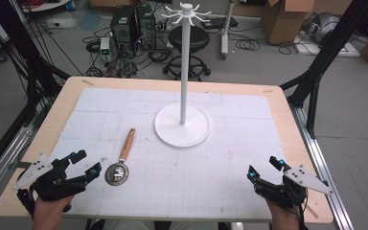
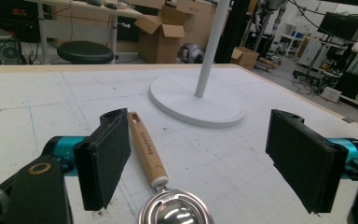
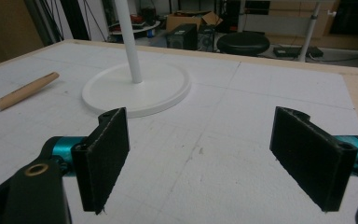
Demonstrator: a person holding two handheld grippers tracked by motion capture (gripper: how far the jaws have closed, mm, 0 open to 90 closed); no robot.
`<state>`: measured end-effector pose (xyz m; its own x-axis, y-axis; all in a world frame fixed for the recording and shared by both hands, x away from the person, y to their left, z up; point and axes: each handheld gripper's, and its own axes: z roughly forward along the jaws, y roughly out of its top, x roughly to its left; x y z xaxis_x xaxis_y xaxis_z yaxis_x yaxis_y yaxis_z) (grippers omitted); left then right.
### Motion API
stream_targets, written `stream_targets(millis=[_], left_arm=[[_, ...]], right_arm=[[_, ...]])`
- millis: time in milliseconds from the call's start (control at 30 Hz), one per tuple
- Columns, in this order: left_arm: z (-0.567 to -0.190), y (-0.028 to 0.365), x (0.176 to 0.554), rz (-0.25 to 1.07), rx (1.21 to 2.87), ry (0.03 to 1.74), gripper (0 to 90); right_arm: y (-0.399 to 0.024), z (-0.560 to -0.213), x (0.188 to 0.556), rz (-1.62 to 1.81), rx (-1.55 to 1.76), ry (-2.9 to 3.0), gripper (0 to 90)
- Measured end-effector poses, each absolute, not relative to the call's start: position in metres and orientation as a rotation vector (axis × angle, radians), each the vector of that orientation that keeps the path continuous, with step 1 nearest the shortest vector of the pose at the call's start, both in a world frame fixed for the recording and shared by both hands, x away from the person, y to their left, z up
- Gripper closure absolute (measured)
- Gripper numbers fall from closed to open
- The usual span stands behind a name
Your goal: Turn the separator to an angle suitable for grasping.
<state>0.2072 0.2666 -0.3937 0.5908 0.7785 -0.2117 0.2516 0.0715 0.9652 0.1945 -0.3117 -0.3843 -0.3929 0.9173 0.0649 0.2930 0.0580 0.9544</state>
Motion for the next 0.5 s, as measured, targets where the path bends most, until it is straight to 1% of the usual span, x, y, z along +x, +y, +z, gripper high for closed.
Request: stream_targets(millis=[267, 300, 333, 367, 400, 467, 500], left_arm=[[-0.398, 0.259, 0.220, 0.461, 1.530, 0.929, 26.5], [-0.398, 0.259, 0.220, 0.461, 1.530, 0.929, 28.2], [-0.398, 0.257, 0.222, 0.442, 1.535, 0.923, 32.4], [-0.398, 0.255, 0.225, 0.431, 1.543, 0.912, 32.4], [-0.398, 0.251, 0.228, 0.431, 1.556, 0.912, 45.6], [-0.399, 0.248, 0.234, 0.399, 1.589, 0.892, 66.1], [-0.401, 0.246, 0.236, 0.394, 1.615, 0.890, 66.1]], right_arm=[[-0.314, -0.388, 0.196, 1.345, 1.239, 1.755, 18.3], [-0.314, -0.388, 0.196, 1.346, 1.239, 1.754, 18.3], [-0.314, -0.388, 0.195, 1.343, 1.241, 1.756, 18.3], [-0.314, -0.388, 0.195, 1.343, 1.241, 1.756, 18.3], [-0.313, -0.388, 0.194, 1.341, 1.247, 1.757, 18.3], [-0.312, -0.388, 0.194, 1.336, 1.244, 1.759, 18.4], [-0.312, -0.388, 0.194, 1.336, 1.244, 1.759, 18.4]])
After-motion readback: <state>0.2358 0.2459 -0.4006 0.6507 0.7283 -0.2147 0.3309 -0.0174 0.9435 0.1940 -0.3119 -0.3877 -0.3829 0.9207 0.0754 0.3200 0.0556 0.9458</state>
